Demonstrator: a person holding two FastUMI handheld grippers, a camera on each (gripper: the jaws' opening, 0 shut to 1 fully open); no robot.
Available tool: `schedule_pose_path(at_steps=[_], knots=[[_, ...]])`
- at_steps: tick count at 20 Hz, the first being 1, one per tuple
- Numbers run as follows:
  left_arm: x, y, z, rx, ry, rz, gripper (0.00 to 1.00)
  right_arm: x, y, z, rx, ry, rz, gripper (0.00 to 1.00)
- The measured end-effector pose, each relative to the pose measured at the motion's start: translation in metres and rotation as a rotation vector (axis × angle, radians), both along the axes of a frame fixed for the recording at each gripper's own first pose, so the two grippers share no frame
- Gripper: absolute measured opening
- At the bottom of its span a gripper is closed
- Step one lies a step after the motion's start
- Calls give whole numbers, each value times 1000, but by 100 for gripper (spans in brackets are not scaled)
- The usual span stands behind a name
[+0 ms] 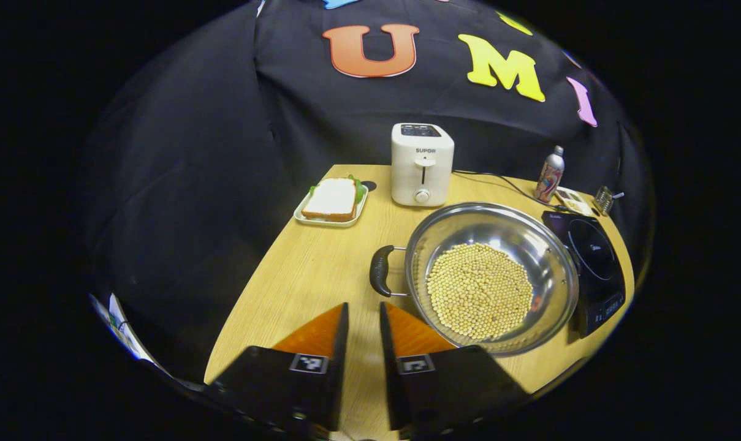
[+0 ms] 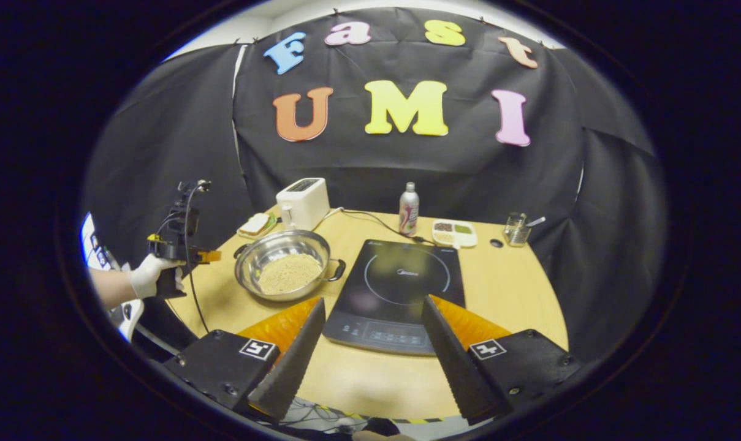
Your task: First push the handle of the pot to place it horizontally, then grasp the pot with both hands and set it on the induction cooktop.
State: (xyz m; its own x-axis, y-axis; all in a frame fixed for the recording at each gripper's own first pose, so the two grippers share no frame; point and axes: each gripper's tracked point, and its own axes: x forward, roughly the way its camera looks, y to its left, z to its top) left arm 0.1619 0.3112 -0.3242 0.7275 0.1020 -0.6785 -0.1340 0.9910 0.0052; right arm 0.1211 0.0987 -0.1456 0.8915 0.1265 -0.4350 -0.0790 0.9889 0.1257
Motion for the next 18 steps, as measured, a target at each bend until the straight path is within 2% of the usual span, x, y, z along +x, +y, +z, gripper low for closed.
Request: schedule_pose_path(at_steps=[1,2,3,4,6,11,14,18], knots=[[-4,2,4,9,-13,-6,53,11,8,-2,12,6,16,99],[-5,3,9,13,-28,-11,53,24,16,-5,17,13,28,98],[-5,7,14,28,-46,-10,62,36,22,-9,22,20,42,100],[-4,8,19,33,-50,-12,100,50,30,-14,26,34,51,99],[2,1,18,28,-44,-29,97,77,48,-28,49,74,78,99],[38,-19,0,22,-16,-87,98,146,87,-65,100,184,126,97],[59,-21,-23,25,31,-101,98,185,99,-90,110,256,121,99],[80,-20,-47,5,89,-83,98,216,104,-125,95,365,90,92]])
